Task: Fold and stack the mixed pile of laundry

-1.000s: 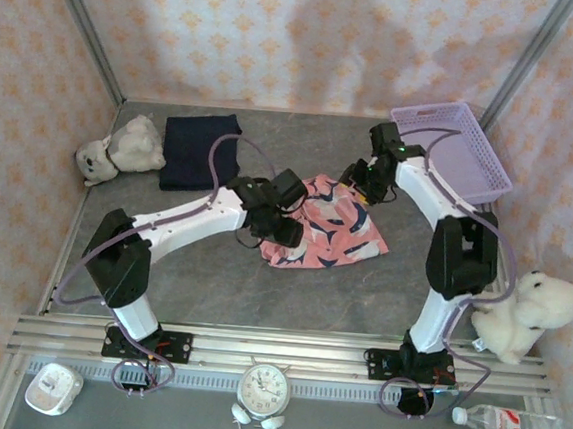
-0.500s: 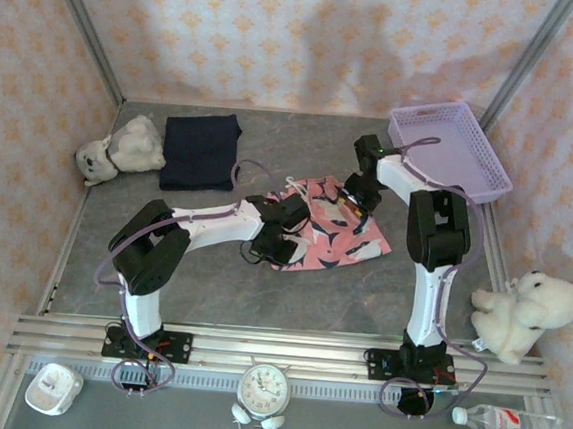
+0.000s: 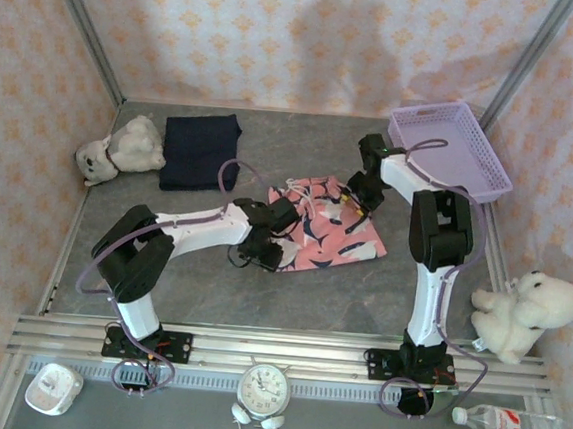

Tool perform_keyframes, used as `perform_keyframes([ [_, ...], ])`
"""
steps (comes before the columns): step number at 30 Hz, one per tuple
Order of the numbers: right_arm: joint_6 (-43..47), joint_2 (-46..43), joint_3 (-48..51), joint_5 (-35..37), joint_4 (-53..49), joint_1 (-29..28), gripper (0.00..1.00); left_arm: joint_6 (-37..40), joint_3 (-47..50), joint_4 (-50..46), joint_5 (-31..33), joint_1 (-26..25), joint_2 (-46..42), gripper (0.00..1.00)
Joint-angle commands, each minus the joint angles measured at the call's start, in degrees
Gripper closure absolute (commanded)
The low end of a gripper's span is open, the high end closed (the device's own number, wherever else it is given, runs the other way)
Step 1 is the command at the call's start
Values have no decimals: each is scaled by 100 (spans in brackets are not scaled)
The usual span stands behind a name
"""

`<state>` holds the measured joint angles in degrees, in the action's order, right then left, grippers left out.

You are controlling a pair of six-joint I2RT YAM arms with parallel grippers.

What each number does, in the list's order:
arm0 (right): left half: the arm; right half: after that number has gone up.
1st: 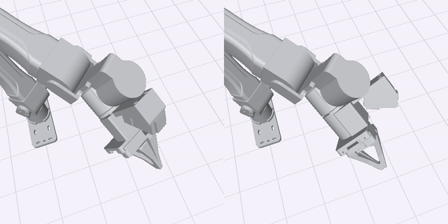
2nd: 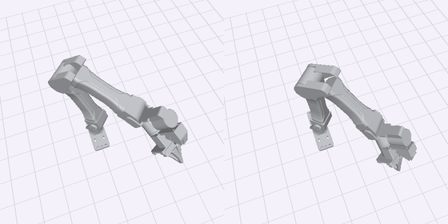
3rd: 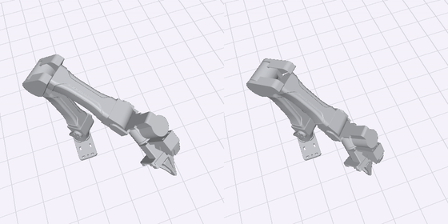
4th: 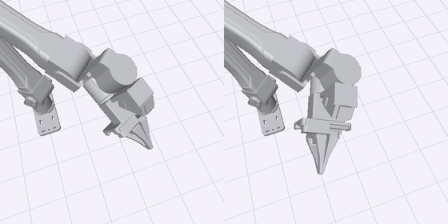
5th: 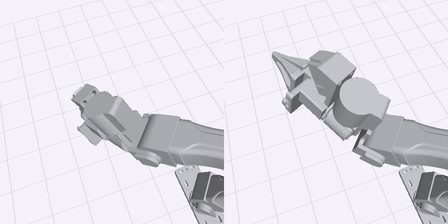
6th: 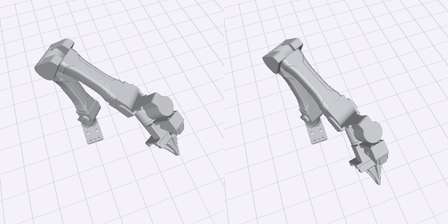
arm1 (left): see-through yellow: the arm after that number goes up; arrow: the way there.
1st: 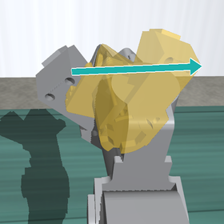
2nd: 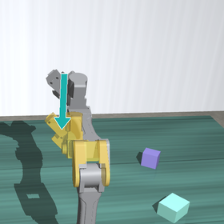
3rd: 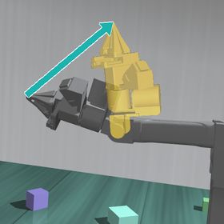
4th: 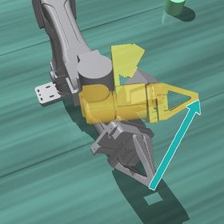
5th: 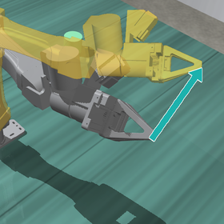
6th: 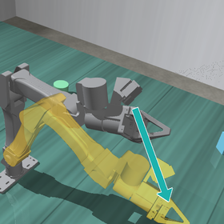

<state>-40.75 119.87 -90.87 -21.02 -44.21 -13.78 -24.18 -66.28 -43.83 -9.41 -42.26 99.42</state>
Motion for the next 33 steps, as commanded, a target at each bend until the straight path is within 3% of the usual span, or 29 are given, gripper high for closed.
perform_keyframes([
  [1,108,-749,-9,-181,77,60,40,-355,-468,-418,293,350,-428,36],
  [3,284,-1058,-66,-222,-79,60,26,-595,-479,-224,83,642,-671,21],
  [4,349,-1183,-87,-209,-155,63,21,-768,-440,-88,-40,792,-778,18],
  [5,418,-1328,-84,-187,-233,60,16,-912,-358,93,-206,953,-866,6],
  [7,538,-1580,-19,-152,-338,64,9,-1126,-212,456,-522,1199,-905,0],
  [11,756,-2053,282,-142,-405,68,0,-1290,-216,914,-935,1317,-595,0],
  [18,1076,-2847,1120,71,-586,69,1,-1585,-82,2050,-1449,1266,-100,0],
  [22,1039,-3278,1637,195,-618,83,1,-1128,-433,1589,-1116,1085,391,0],
  [24,975,-3516,1788,335,-691,107,1,-866,-670,1143,-660,923,642,0],
  [28,852,-3969,1880,599,-787,123,1,-831,-860,829,-365,768,1180,1],
  [31,764,-4242,1837,842,-879,139,1,-841,-957,876,-375,686,1477,13],
  [33,698,-4391,1829,1000,-944,152,1,-823,-1134,774,-325,665,1689,34],
])
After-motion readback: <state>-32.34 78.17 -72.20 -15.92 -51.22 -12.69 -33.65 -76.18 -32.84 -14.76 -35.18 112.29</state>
